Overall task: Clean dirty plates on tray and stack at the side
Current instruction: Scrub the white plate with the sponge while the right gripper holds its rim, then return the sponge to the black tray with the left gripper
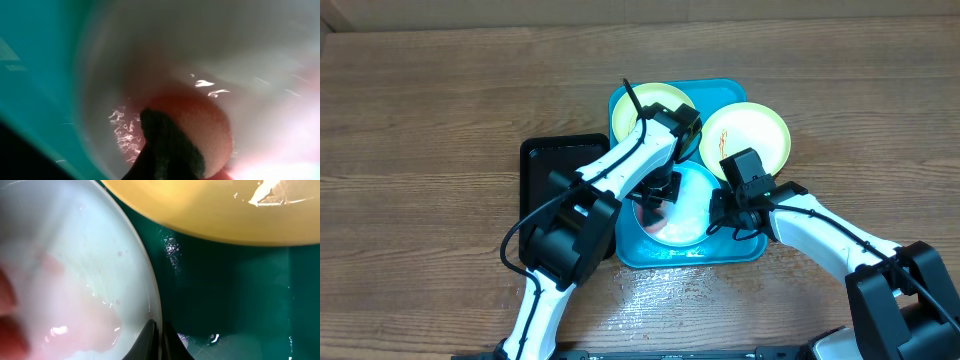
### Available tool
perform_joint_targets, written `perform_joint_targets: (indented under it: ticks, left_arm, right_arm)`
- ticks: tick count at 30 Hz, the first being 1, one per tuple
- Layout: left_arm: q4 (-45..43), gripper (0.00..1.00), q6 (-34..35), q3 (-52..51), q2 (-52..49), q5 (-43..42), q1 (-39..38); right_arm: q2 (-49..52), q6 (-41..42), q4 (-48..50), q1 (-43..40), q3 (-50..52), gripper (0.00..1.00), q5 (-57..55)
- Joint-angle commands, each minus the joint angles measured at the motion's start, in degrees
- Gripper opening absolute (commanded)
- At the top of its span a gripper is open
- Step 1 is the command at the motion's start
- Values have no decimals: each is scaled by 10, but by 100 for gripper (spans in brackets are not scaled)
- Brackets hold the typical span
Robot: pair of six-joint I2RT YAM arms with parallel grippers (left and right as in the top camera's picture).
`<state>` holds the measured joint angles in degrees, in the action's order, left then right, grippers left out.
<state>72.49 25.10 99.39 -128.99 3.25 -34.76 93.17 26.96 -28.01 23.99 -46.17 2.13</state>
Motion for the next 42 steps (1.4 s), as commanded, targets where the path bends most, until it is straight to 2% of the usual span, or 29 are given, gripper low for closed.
perform_joint_targets:
  ticks: [1, 6, 11, 14, 19, 22, 26, 34, 36, 40, 42]
  left_arm:
    - [-3, 4, 66, -14, 5, 153, 27]
    - [-19, 4, 71, -14, 54, 143, 41]
    - [-43, 4, 13, -14, 139, 5, 64]
    - [-40, 4, -1, -14, 195, -45, 91]
    - [-4, 4, -25, -14, 270, -56, 169]
    - [25, 4, -35, -16, 276, -47, 222]
    - [7, 4, -37, -80, 269, -45, 272]
    - [-155, 6, -39, -272, 269, -31, 284]
    - [-167, 9, -40, -293, 269, -28, 284]
    - [-156, 24, -57, -286, 271, -30, 289]
    - [-141, 34, -57, -270, 275, -40, 294]
  right_arm:
    - [10, -14, -16, -8, 13, 4, -40]
    - [10, -14, -16, -8, 13, 4, -41]
    - [10, -14, -17, -8, 13, 4, -42]
    - [10, -14, -17, -8, 13, 4, -42]
    - [10, -14, -17, -8, 13, 4, -43]
    - [10, -14, -17, -8, 13, 4, -43]
    - [10, -14, -17, -8, 13, 4, -42]
    - [10, -14, -31, -8, 7, 4, -42]
    - [10, -14, -64, -8, -10, 4, -42]
    - [6, -19, -146, -7, -64, 4, -42]
    - [3, -25, -195, -7, -105, 4, -42]
